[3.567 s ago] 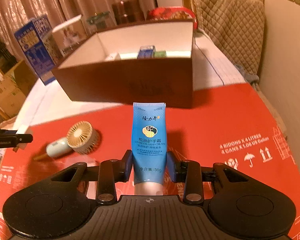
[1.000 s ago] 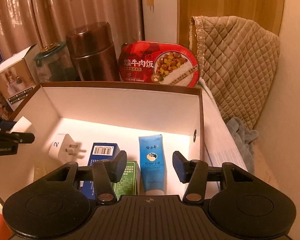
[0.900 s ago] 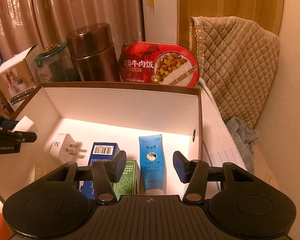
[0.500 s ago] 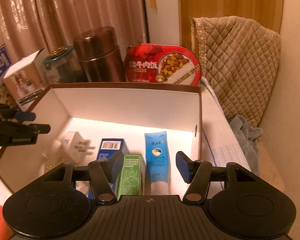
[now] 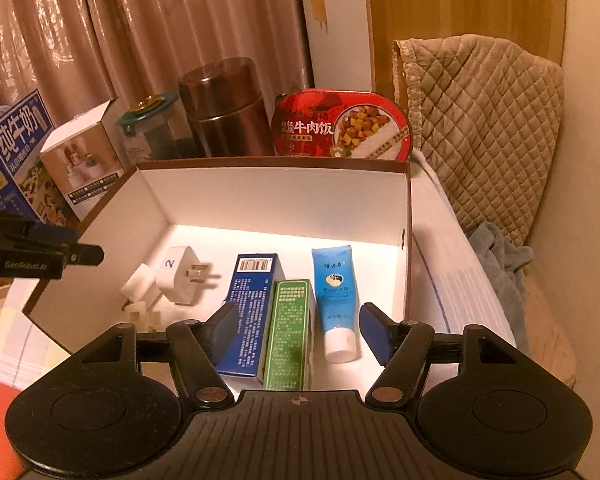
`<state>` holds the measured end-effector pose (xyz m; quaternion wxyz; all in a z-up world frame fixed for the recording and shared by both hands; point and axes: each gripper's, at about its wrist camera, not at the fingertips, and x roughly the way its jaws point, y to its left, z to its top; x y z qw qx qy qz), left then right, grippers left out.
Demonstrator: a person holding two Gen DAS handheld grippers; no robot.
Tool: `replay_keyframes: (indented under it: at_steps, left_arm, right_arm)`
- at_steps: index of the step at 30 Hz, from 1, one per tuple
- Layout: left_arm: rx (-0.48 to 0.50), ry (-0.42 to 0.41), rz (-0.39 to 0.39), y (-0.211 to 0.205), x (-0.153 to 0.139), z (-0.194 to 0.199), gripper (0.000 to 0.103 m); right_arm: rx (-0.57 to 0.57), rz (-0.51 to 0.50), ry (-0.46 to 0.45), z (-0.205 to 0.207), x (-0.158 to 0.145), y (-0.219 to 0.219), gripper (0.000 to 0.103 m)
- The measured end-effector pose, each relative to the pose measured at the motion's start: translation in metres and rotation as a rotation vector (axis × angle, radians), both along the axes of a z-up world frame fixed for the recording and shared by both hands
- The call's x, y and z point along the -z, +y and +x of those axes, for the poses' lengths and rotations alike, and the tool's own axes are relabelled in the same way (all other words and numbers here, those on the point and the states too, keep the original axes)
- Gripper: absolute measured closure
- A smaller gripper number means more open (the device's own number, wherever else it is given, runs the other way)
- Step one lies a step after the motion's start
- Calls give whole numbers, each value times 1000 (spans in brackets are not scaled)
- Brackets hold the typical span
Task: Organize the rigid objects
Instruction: 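Open both grippers to drop the charger and blue tube inside, then move both grippers back over the fan and clear case on the mat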
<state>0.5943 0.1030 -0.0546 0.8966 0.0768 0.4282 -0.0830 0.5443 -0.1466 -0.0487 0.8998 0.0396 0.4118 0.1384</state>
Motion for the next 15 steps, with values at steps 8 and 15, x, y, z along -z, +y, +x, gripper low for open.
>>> replay_keyframes:
  at_steps: [8, 15]
  left_arm:
    - [17, -26, -53, -1, -20, -37, 56]
    - [28, -50, -88, -1, -33, -76, 54]
  right_arm:
    - [-16, 30, -26, -23, -18, 3, 38]
    - [-39, 55, -46, -55, -31, 4, 38]
